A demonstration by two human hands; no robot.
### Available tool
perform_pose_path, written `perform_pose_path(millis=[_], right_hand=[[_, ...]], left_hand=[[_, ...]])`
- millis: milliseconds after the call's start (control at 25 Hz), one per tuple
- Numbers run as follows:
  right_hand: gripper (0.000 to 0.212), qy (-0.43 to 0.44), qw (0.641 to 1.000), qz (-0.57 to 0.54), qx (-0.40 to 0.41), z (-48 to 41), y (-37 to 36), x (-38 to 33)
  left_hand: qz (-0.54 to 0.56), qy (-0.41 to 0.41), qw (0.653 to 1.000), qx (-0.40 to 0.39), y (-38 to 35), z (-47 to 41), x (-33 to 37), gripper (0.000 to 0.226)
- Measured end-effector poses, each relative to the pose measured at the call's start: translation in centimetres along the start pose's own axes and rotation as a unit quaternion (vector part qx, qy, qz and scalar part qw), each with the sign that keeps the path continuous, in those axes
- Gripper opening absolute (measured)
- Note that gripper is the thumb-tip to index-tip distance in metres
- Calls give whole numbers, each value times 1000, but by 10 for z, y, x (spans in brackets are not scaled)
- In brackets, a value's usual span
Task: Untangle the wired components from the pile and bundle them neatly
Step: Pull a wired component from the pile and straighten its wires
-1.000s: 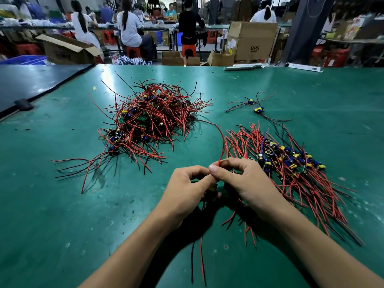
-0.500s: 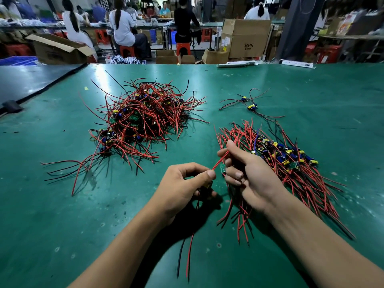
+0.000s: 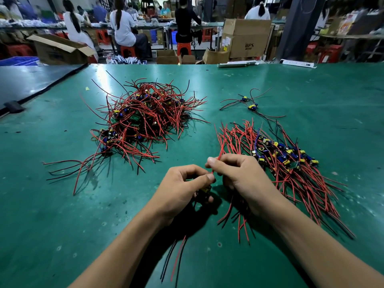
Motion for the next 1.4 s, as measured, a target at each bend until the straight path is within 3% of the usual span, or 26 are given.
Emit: perform_pose_path(millis=[240, 480, 600, 800, 880, 1040, 1120, 1200, 1240, 1320, 1400], right_hand=[[35, -57, 977, -171, 113, -11, 18, -5], [41, -190, 897, -397, 48, -13, 16, -11], [36, -200, 882, -427, 19, -10, 13, -15], [64, -144, 930, -336, 40, -14, 11, -8], [66, -136, 941, -306, 49, -16, 13, -3], [41, -93, 973, -209, 35, -14, 12, 3], [19, 15, 1000, -4, 10, -9, 12, 1], [8, 143, 961, 234, -24, -4, 7, -4], [16, 177, 938, 294, -48, -1, 2, -3], [27, 200, 926, 309, -80, 5, -7, -3], [23, 204, 941, 264, -53, 7, -10, -5]], left_hand=[[-13, 6, 1000, -23, -2, 1, 1, 9], [2, 16, 1000, -27, -2, 3, 4, 7], [6, 18, 1000, -20, -3, 4, 5, 9], [23, 20, 999, 21, 0, 2, 8, 7], [30, 20, 999, 25, 1, 2, 8, 7], [45, 28, 998, 41, 2, 2, 10, 7], [94, 36, 992, 72, 6, 1, 12, 8], [150, 42, 981, 112, 12, -1, 14, 11], [165, 43, 977, 131, 15, -1, 14, 12], [181, 44, 971, 153, 19, -1, 15, 15], [182, 38, 971, 151, 19, -1, 16, 18]])
Point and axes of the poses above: each hand's wrist, its own z-axis away from the middle knuckle, its own y-axis out of the back of the hand, x = y × z, the point moved 3 cm from there along -z, towards the middle knuckle, and after that the axes turned 6 degrees about y, right-handed, at the moved point
